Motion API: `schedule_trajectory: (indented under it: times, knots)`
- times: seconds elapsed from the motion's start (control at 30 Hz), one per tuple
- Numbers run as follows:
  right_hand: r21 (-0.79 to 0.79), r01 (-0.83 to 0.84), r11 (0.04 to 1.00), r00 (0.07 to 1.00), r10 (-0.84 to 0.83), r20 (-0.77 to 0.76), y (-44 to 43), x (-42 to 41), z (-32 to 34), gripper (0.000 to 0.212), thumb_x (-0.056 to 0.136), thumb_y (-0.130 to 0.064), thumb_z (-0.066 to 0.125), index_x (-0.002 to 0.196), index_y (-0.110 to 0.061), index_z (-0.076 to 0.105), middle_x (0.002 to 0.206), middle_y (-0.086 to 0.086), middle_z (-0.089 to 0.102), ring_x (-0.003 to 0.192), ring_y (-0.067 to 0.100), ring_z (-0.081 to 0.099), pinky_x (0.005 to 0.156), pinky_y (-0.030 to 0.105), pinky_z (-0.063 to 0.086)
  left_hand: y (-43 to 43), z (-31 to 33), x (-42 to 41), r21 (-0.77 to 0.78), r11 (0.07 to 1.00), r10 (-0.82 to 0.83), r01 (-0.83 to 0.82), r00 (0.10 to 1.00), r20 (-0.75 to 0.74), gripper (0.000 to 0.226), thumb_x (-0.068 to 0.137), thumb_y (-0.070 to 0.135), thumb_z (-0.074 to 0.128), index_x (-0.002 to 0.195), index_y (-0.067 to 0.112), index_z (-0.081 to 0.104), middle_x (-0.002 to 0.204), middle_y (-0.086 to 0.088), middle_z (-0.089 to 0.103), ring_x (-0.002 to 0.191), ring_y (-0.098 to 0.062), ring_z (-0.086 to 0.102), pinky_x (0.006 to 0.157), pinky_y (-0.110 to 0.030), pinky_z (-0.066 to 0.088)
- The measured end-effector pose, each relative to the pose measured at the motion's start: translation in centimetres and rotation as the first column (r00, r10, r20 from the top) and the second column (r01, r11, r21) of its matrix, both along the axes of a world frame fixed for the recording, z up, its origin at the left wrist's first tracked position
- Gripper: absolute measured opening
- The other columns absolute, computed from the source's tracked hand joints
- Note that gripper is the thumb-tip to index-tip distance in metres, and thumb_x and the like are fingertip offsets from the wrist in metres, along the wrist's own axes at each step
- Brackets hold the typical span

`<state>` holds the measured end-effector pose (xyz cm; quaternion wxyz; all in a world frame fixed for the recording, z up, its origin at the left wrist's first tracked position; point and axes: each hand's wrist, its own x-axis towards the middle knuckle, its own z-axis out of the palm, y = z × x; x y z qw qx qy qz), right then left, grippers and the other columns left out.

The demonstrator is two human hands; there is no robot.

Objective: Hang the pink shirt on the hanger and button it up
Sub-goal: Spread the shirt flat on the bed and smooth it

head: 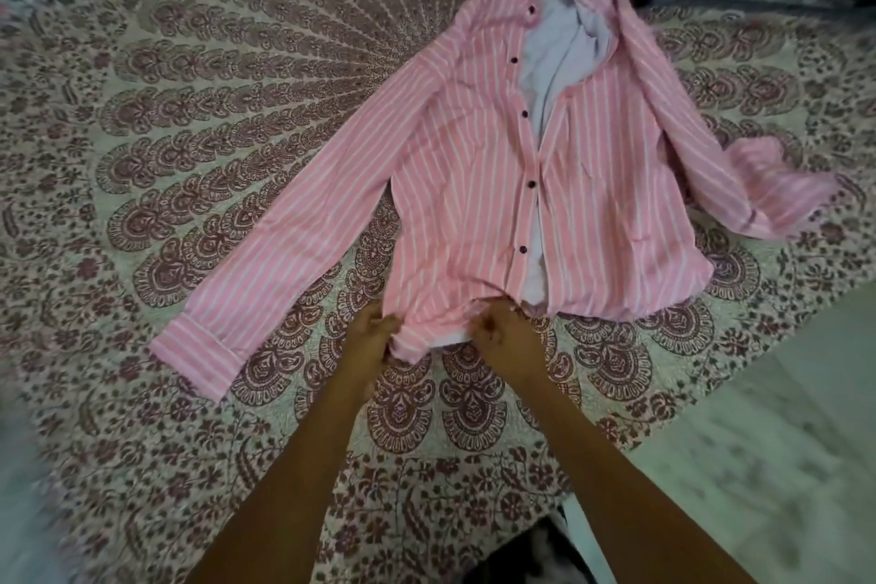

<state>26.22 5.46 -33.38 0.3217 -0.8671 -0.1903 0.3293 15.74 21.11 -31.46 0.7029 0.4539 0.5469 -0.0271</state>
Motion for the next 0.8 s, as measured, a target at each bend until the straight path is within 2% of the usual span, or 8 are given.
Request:
schedule_trajectory:
  times: [0.03,0.1,0.2,0.4,0.5,0.6,0.7,0.8]
  knots:
    - [-0.046,-0.035,0.998,0.999,0.036,0.030,-0.5,-0.5,-0.2,0.016,0.081,-0.031,0.050,0.087,-0.021,0.061,0.081,0.003,0.064,0.076,0.019,0.061,0.064,0.024,0.043,0.1,0.2,-0.4,-0.036,0.999,0.036,-0.035,0.999,0.026,0.032,0.091,0.011,0.054,0.123,0.009,0.050,0.106,-0.009,0.064,0.084,-0.021,0.062,0.054,-0.027,0.053]
    - [-0.190,-0.219,0.957,0.970,0.235,0.066,-1.3,-1.3,-0.8,0.054,0.074,-0.035,0.056,0.123,-0.016,0.050,0.121,0.012,0.054,0.112,0.029,0.051,0.090,0.039,0.044,0.2,1.1,-0.8,-0.119,0.988,0.106,-0.096,0.991,0.082,0.029,0.091,0.012,0.053,0.120,0.012,0.054,0.100,-0.004,0.066,0.083,-0.018,0.062,0.049,-0.023,0.053]
    - [-0.253,-0.151,0.955,0.937,0.221,0.272,-1.1,-2.3,-0.7,0.082,0.067,-0.031,0.074,0.133,-0.012,0.029,0.125,0.020,0.045,0.111,0.037,0.049,0.090,0.049,0.046,0.7,2.7,-0.9,-0.216,0.976,0.046,-0.015,0.990,0.137,0.028,0.090,0.010,0.053,0.118,0.014,0.055,0.101,-0.003,0.066,0.084,-0.017,0.062,0.051,-0.023,0.055]
    - [-0.097,0.121,0.988,0.812,-0.042,0.582,1.7,-1.7,0.6,0.064,0.066,-0.031,0.078,0.115,-0.016,0.040,0.114,0.024,0.053,0.103,0.039,0.055,0.085,0.046,0.046,2.9,3.9,-1.8,-0.257,0.923,-0.255,0.288,0.955,0.153,0.066,0.057,0.023,0.082,0.115,0.007,0.057,0.092,-0.002,0.071,0.078,-0.013,0.066,0.062,-0.022,0.057]
    - [-0.067,0.176,0.982,0.773,-0.095,0.627,2.2,-1.4,0.8,0.042,0.079,-0.036,0.058,0.114,-0.016,0.045,0.119,0.023,0.053,0.110,0.038,0.052,0.091,0.046,0.041,4.1,3.2,-2.9,-0.276,0.871,-0.382,0.407,0.913,0.142,0.091,0.029,0.030,0.094,0.110,0.008,0.058,0.101,-0.006,0.069,0.095,-0.021,0.065,0.075,-0.027,0.058]
    - [-0.101,0.076,0.992,0.785,0.003,0.620,1.8,-1.3,0.8,0.034,0.087,-0.036,0.039,0.105,-0.015,0.059,0.119,0.018,0.057,0.109,0.034,0.055,0.094,0.046,0.040,4.6,2.8,-3.6,-0.326,0.873,-0.342,0.363,0.932,0.121,0.067,0.053,0.013,0.083,0.113,0.001,0.055,0.108,-0.011,0.066,0.098,-0.024,0.064,0.075,-0.027,0.058]
    - [-0.044,-0.153,0.987,0.778,0.148,0.611,0.8,-1.5,0.2,0.025,0.087,-0.027,0.042,0.095,-0.012,0.060,0.111,0.011,0.062,0.103,0.029,0.058,0.091,0.049,0.048,4.5,2.6,-3.9,-0.386,0.880,-0.247,0.278,0.960,0.129,0.023,0.071,0.002,0.064,0.093,-0.004,0.058,0.095,-0.013,0.067,0.080,-0.021,0.068,0.070,-0.028,0.059]
    - [-0.068,-0.267,0.961,0.796,0.259,0.547,0.1,-2.3,-0.9,0.029,0.081,-0.027,0.051,0.106,-0.012,0.050,0.110,0.010,0.059,0.109,0.027,0.053,0.101,0.055,0.040,4.0,2.6,-4.0,-0.457,0.864,-0.166,0.212,0.976,0.139,0.030,0.068,0.006,0.059,0.096,-0.005,0.055,0.090,-0.012,0.065,0.070,-0.019,0.067,0.064,-0.030,0.058]
